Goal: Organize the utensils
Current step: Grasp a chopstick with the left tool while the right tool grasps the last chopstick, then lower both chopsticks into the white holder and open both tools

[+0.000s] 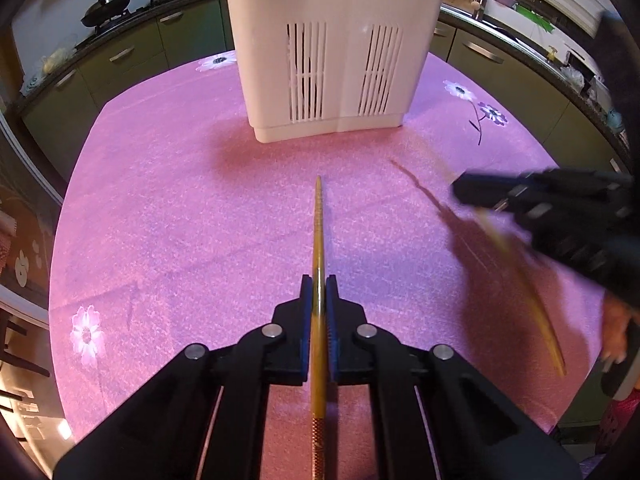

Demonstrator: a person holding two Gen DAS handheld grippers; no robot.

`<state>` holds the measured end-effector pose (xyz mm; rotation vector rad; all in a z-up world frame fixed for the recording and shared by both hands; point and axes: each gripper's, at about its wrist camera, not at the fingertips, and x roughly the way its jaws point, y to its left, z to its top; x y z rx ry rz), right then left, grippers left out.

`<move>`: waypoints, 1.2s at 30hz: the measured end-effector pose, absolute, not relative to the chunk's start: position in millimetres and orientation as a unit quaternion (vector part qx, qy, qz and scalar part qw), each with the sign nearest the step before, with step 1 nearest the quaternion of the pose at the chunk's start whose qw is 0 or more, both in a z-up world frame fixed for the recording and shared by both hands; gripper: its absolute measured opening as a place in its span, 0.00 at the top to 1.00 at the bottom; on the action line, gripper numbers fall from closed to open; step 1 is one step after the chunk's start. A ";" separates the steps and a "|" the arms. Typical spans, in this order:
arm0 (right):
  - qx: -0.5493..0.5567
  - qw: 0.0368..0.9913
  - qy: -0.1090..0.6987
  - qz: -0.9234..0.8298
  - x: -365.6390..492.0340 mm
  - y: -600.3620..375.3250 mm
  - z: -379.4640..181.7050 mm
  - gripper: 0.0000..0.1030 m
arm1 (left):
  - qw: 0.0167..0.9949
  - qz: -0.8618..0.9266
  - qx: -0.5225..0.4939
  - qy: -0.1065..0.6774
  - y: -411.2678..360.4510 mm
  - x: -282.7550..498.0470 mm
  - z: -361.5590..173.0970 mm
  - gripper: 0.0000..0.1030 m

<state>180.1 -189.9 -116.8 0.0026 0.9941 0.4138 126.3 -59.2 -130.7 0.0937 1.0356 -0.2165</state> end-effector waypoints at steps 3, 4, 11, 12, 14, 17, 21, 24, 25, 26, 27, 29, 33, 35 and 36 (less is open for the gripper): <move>0.032 0.871 0.442 0.212 171.7 -208.0 -87.2 0.93 | 0.870 -0.109 0.045 0.478 -59.6 123.3 -117.7 0.94; 0.043 0.876 0.427 0.219 167.8 -215.9 -73.3 0.93 | 0.876 -0.112 0.045 0.468 -59.7 121.5 -107.4 0.94; 0.078 0.903 0.343 0.249 144.2 -247.0 4.1 0.93 | 0.899 -0.139 0.037 0.413 -61.1 109.8 -43.7 0.94; 0.080 0.906 0.333 0.250 142.2 -250.5 13.3 0.93 | 0.903 -0.145 0.034 0.404 -61.2 107.8 -32.5 0.94; 0.078 0.913 0.308 0.254 140.7 -255.8 34.6 0.93 | 0.908 -0.154 0.030 0.388 -61.3 105.8 -14.8 0.94; 0.078 0.920 0.282 0.260 139.3 -257.4 60.4 0.93 | 0.917 -0.168 0.029 0.362 -62.9 102.7 14.2 0.94; 0.074 0.930 0.245 0.266 142.3 -251.6 97.5 0.93 | 0.926 -0.180 0.030 0.331 -65.0 104.2 50.7 0.94; 0.076 0.935 0.222 0.267 152.0 -248.1 121.5 0.93 | 0.935 -0.180 0.038 0.302 -67.5 111.3 82.3 0.94; 0.079 0.936 0.213 0.269 157.9 -246.5 131.8 0.93 | 0.938 -0.179 0.040 0.295 -66.9 113.7 90.5 0.94; 0.083 0.938 0.203 0.268 162.0 -245.3 140.3 0.93 | 0.941 -0.178 0.042 0.284 -68.0 116.4 101.1 0.94; 0.084 0.941 0.194 0.266 165.2 -244.1 147.2 0.93 | 0.944 -0.177 0.044 0.277 -69.9 117.9 107.7 0.94; 0.087 0.947 0.171 0.259 174.1 -240.7 164.9 0.93 | 0.951 -0.170 0.050 0.253 -73.9 122.5 128.3 0.94; 0.085 0.958 0.136 0.236 194.1 -232.2 185.5 0.93 | 0.961 -0.154 0.054 0.223 -81.8 134.7 151.0 0.94; 0.076 0.963 0.132 0.222 210.7 -222.9 187.3 0.93 | 0.967 -0.137 0.057 0.209 -85.9 147.0 154.9 0.94; 0.074 0.964 0.132 0.219 216.9 -219.2 186.5 0.93 | 0.968 -0.129 0.057 0.206 -87.4 152.9 153.7 0.94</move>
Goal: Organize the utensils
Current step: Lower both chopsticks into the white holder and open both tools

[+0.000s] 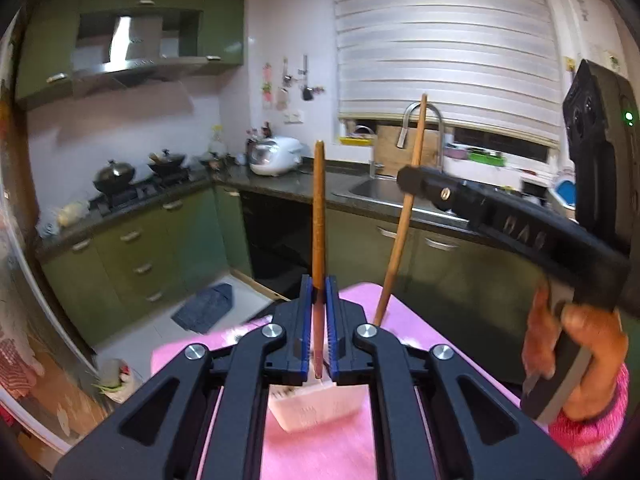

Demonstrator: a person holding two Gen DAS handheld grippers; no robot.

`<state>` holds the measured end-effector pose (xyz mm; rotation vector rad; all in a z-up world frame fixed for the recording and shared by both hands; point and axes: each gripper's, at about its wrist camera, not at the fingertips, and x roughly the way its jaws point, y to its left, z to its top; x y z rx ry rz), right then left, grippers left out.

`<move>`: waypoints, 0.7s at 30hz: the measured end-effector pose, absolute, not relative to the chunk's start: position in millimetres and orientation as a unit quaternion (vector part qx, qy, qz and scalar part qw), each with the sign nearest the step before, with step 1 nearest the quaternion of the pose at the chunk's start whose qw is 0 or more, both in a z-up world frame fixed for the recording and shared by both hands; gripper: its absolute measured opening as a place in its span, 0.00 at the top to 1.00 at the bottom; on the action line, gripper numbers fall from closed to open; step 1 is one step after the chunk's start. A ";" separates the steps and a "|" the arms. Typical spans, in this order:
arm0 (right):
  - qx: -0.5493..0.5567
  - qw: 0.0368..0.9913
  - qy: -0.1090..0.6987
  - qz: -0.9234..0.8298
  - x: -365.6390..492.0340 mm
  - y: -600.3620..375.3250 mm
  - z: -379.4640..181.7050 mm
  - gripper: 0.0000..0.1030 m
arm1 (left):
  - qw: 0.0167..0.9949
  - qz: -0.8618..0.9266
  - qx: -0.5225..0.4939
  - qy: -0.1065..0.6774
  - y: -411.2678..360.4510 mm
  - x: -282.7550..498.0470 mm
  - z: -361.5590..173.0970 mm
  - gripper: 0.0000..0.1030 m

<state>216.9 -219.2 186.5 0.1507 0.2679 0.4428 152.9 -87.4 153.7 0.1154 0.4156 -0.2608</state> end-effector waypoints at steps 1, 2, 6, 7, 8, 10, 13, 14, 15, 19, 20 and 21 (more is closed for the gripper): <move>0.070 0.965 0.136 0.215 226.3 -212.3 181.5 0.93 | 0.970 -0.124 0.057 0.204 -88.0 157.2 151.8 0.94; 0.067 0.965 0.140 0.210 232.9 -208.1 176.1 0.93 | 0.970 -0.116 0.057 0.205 -89.4 164.3 147.5 0.94; 0.058 0.965 0.164 0.198 256.8 -191.2 142.6 0.93 | 0.966 -0.098 0.055 0.232 -90.6 192.2 120.1 0.94; 0.054 0.965 0.169 0.195 259.7 -186.8 133.6 0.93 | 0.965 -0.092 0.055 0.238 -90.2 197.4 112.9 0.94; 0.047 0.966 0.172 0.189 262.8 -182.3 124.4 0.93 | 0.965 -0.088 0.055 0.242 -88.1 202.2 106.2 0.94; 0.041 0.966 0.176 0.184 264.2 -176.7 107.2 0.93 | 0.962 -0.083 0.054 0.254 -84.4 210.5 91.1 0.94; 0.039 0.967 0.179 0.179 263.5 -173.6 82.8 0.93 | 0.959 -0.081 0.050 0.267 -79.5 216.3 73.4 0.93; 0.037 0.967 0.180 0.177 263.8 -172.1 75.3 0.93 | 0.963 -0.078 0.050 0.254 -78.9 211.6 71.3 0.93; 0.035 0.967 0.181 0.175 262.7 -171.2 68.0 0.93 | 0.966 -0.066 0.059 0.243 -79.2 208.3 70.1 0.93; 0.012 0.974 0.163 0.157 253.9 -163.0 46.6 0.93 | 0.973 -0.060 0.043 0.220 -76.5 199.1 68.3 0.93; 0.012 0.974 0.161 0.157 251.1 -162.1 44.1 0.93 | 0.974 -0.064 0.035 0.216 -75.4 197.0 68.2 0.93; 0.011 0.974 0.161 0.157 248.9 -159.5 43.0 0.93 | 0.974 -0.070 0.028 0.215 -74.3 196.1 68.4 0.93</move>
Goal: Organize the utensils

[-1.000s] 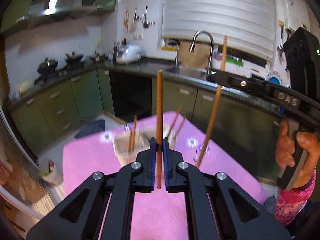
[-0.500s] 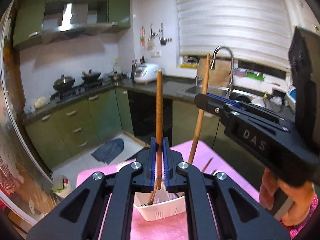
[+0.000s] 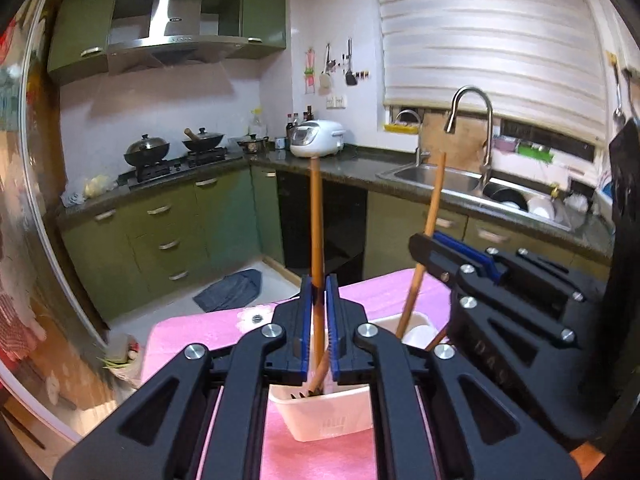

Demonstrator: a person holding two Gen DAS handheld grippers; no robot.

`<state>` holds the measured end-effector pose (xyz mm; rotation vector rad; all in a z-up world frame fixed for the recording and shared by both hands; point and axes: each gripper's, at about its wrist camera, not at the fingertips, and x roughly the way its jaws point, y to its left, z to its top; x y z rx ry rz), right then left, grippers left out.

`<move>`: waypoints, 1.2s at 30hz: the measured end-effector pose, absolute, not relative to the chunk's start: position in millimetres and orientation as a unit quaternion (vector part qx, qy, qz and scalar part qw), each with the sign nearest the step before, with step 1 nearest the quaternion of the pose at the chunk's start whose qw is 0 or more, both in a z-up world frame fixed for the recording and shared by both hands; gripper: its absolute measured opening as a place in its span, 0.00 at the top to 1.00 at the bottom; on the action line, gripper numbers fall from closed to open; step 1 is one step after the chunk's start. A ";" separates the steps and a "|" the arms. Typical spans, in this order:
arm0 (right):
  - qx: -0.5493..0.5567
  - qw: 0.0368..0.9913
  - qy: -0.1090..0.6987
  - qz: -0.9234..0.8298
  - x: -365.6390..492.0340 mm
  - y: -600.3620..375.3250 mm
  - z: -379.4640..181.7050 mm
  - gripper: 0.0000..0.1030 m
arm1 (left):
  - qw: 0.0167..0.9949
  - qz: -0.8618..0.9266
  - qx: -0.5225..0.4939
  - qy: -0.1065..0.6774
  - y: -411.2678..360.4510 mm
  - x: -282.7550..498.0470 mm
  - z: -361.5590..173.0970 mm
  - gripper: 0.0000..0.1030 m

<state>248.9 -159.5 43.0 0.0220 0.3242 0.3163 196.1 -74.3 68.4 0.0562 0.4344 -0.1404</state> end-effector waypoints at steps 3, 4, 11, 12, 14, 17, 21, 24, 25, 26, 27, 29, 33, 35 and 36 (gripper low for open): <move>0.005 0.975 0.155 0.157 245.3 -155.4 43.7 0.93 | 0.975 -0.082 0.023 0.205 -75.2 191.4 74.3 0.93; 0.005 0.976 0.151 0.158 244.1 -154.7 45.4 0.93 | 0.976 -0.087 0.029 0.198 -77.4 189.6 79.6 0.94; 0.006 0.974 0.159 0.160 239.1 -161.9 47.9 0.93 | 0.965 -0.088 0.033 0.243 -81.8 209.3 71.9 0.78; 0.009 0.974 0.158 0.160 237.0 -163.9 49.5 0.91 | 0.966 -0.086 0.033 0.240 -80.9 208.9 70.1 0.73; 0.027 0.975 0.148 0.166 226.4 -173.2 54.3 0.81 | 0.968 -0.085 0.031 0.233 -76.7 204.3 67.6 0.61; 0.040 0.975 0.129 0.176 203.9 -186.8 65.8 0.60 | 0.974 -0.073 0.030 0.213 -71.0 190.7 68.7 0.26; 0.045 0.977 0.108 0.180 155.7 -209.2 70.8 0.27 | 0.982 -0.064 0.038 0.175 -65.9 157.6 75.7 0.06; 0.054 0.976 0.110 0.181 117.2 -228.9 59.1 0.12 | 0.984 -0.057 0.041 0.166 -64.6 129.3 73.6 0.06; 0.057 0.975 0.113 0.181 106.8 -234.0 53.2 0.06 | 0.983 -0.057 0.038 0.169 -64.1 116.1 69.0 0.06; 0.060 0.975 0.118 0.181 95.9 -239.0 46.0 0.04 | 0.983 -0.057 0.034 0.174 -63.6 107.2 64.0 0.06; 0.059 0.974 0.124 0.181 85.3 -242.4 38.3 0.04 | 0.982 -0.056 0.030 0.179 -63.3 98.7 58.3 0.06; 0.050 0.974 0.141 0.170 64.0 -247.6 19.8 0.04 | 0.981 -0.052 0.025 0.187 -62.4 82.2 47.4 0.06; 0.036 0.973 0.161 0.163 31.9 -248.3 -5.4 0.04 | 0.978 -0.040 0.021 0.203 -63.3 49.2 23.0 0.06; 0.034 0.973 0.164 0.161 16.1 -248.7 -12.7 0.04 | 0.976 -0.039 0.020 0.215 -65.8 36.6 14.9 0.06; 0.033 0.973 0.163 0.159 11.3 -248.4 -14.8 0.04 | 0.974 -0.044 0.019 0.220 -67.1 30.5 12.2 0.06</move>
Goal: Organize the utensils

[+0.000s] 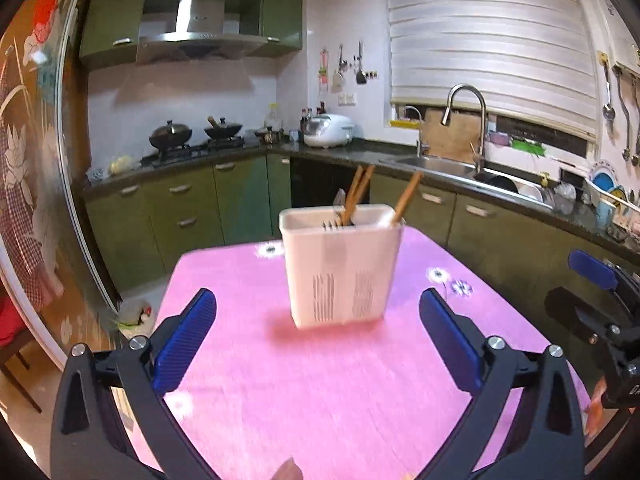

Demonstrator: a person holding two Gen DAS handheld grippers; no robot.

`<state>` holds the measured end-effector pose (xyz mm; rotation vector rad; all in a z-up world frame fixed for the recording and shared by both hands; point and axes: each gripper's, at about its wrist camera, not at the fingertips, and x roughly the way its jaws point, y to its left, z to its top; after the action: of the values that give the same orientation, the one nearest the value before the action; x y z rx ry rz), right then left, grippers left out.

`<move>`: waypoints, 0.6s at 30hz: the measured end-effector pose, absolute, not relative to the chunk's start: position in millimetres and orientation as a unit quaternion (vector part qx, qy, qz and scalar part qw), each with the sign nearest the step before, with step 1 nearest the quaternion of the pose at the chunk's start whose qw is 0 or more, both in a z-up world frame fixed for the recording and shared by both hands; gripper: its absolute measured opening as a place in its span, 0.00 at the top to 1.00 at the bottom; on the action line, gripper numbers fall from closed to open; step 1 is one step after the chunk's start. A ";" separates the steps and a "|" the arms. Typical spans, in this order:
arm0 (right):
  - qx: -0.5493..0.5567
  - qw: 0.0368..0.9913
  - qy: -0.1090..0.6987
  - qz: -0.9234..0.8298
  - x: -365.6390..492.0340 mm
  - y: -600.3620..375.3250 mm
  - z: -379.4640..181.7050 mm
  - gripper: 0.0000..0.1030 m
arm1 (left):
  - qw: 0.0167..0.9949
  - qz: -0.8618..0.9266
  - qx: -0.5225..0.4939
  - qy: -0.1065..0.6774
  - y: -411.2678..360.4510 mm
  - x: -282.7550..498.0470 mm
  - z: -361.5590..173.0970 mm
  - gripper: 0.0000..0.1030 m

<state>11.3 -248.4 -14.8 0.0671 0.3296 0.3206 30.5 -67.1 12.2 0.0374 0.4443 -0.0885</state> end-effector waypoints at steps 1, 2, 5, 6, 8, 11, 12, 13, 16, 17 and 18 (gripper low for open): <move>0.031 0.974 0.160 0.155 1.7 -248.4 -16.0 0.04 | 0.974 -0.046 0.016 0.223 -67.4 25.7 10.5 0.06; 0.032 0.975 0.158 0.154 -2.2 -247.7 -16.8 0.04 | 0.973 -0.049 0.012 0.225 -67.5 20.6 9.8 0.06; 0.038 0.975 0.151 0.158 -18.3 -247.2 -15.2 0.04 | 0.974 -0.052 0.006 0.220 -66.3 8.1 12.1 0.06; 0.038 0.975 0.149 0.159 -21.6 -246.2 -13.9 0.04 | 0.975 -0.051 0.006 0.218 -66.7 5.6 13.0 0.06; 0.032 0.977 0.144 0.153 -29.2 -245.7 -11.6 0.04 | 0.976 -0.050 0.007 0.213 -66.6 -0.3 15.4 0.06; 0.024 0.979 0.140 0.149 -35.7 -242.5 -7.5 0.04 | 0.978 -0.044 0.013 0.205 -66.2 -8.6 18.3 0.06; 0.023 0.979 0.140 0.147 -36.8 -241.8 -6.1 0.04 | 0.978 -0.043 0.016 0.203 -65.6 -10.2 19.0 0.06; 0.022 0.979 0.140 0.147 -37.0 -241.4 -5.6 0.04 | 0.978 -0.042 0.018 0.203 -65.5 -11.7 19.7 0.06; 0.020 0.979 0.141 0.147 -38.1 -240.3 -4.9 0.04 | 0.978 -0.038 0.024 0.202 -64.3 -17.0 20.5 0.06; 0.019 0.979 0.141 0.146 -36.5 -239.8 -2.9 0.04 | 0.978 -0.038 0.025 0.203 -64.1 -17.6 20.5 0.06; 0.020 0.979 0.142 0.147 -38.0 -239.3 -3.2 0.04 | 0.978 -0.037 0.028 0.203 -64.0 -18.5 20.1 0.06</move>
<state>-38.0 -239.3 -3.2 0.0405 0.2862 0.2952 -18.5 -64.0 20.1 0.0560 0.4096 -0.0742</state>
